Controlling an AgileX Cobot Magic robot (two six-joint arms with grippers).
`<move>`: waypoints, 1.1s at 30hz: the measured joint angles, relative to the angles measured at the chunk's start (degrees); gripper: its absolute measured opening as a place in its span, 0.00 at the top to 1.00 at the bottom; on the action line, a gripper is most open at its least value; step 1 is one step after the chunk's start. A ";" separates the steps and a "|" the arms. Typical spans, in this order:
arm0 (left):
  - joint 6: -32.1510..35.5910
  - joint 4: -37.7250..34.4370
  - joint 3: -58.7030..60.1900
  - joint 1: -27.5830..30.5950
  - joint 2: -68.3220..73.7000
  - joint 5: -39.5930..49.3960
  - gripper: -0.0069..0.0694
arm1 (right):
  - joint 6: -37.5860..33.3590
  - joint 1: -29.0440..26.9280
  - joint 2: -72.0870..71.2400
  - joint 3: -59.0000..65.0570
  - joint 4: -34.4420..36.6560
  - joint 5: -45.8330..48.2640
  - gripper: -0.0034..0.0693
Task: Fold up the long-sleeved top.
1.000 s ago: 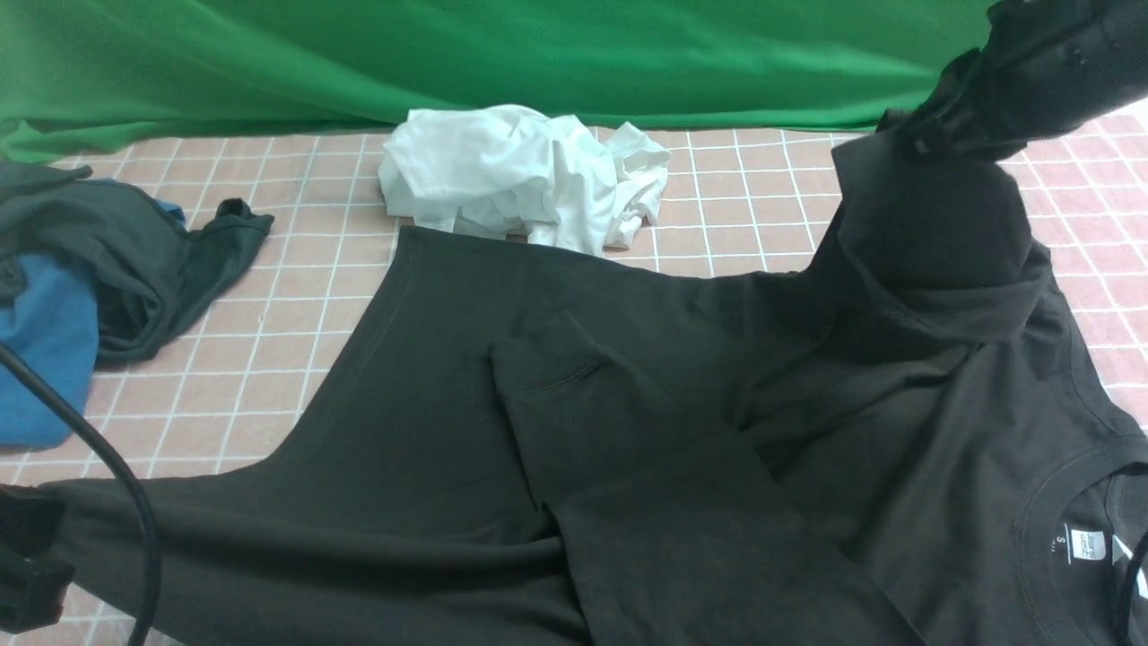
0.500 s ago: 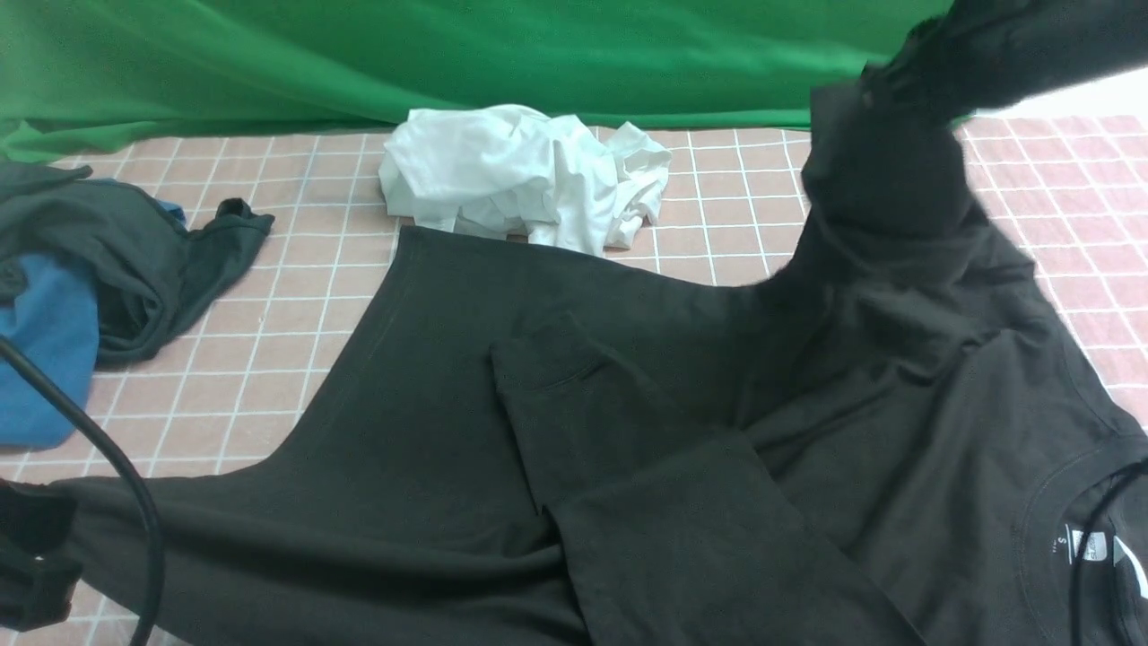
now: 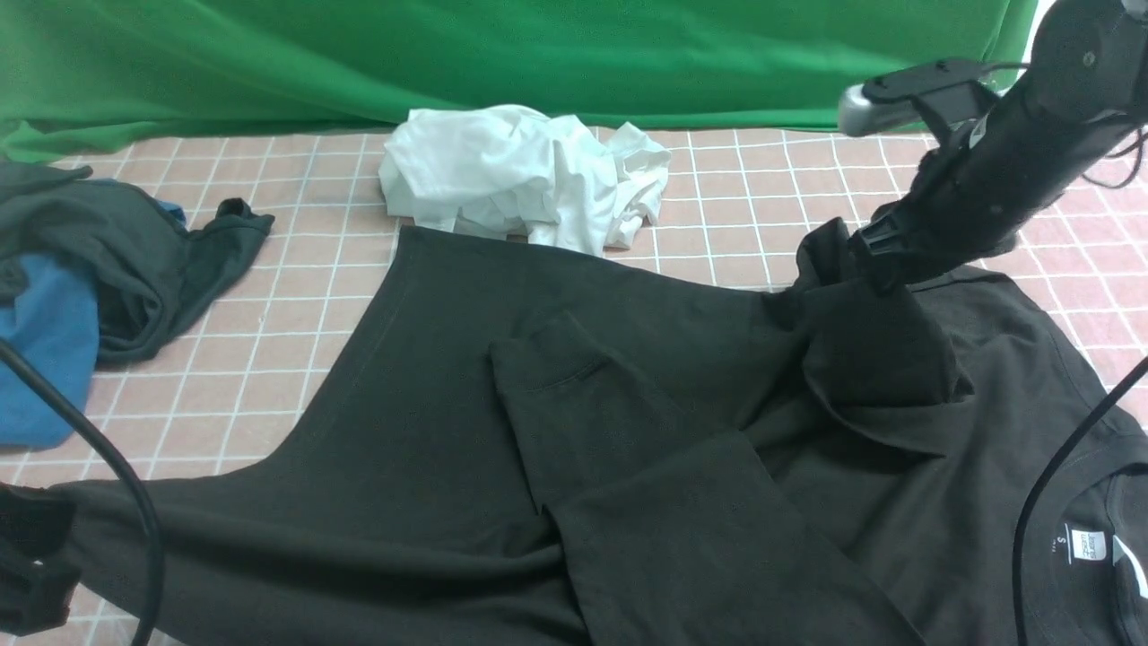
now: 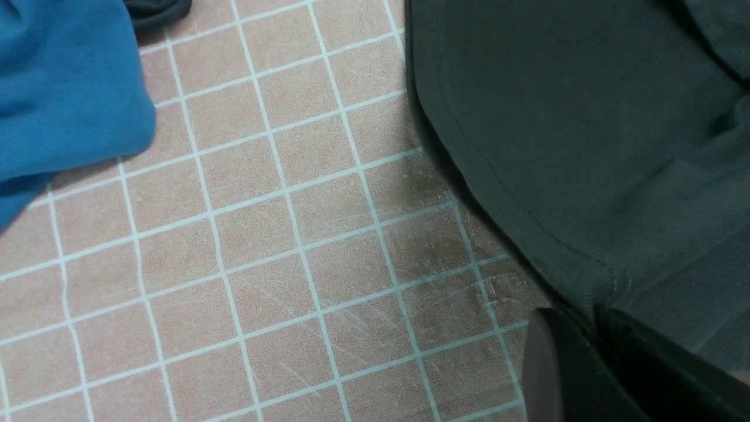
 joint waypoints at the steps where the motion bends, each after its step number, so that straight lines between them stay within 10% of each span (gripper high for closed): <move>1: 0.21 0.00 0.00 0.00 0.00 0.00 0.86 | 1.68 0.00 -0.06 -0.56 -1.37 0.87 0.27; 17: 0.63 0.00 0.00 0.00 0.00 0.00 0.86 | 12.41 16.80 -2.42 4.06 -2.89 -0.29 0.21; 33: 0.89 0.00 0.00 0.00 0.00 0.00 0.86 | 20.02 7.86 8.46 4.74 -9.13 -11.77 0.21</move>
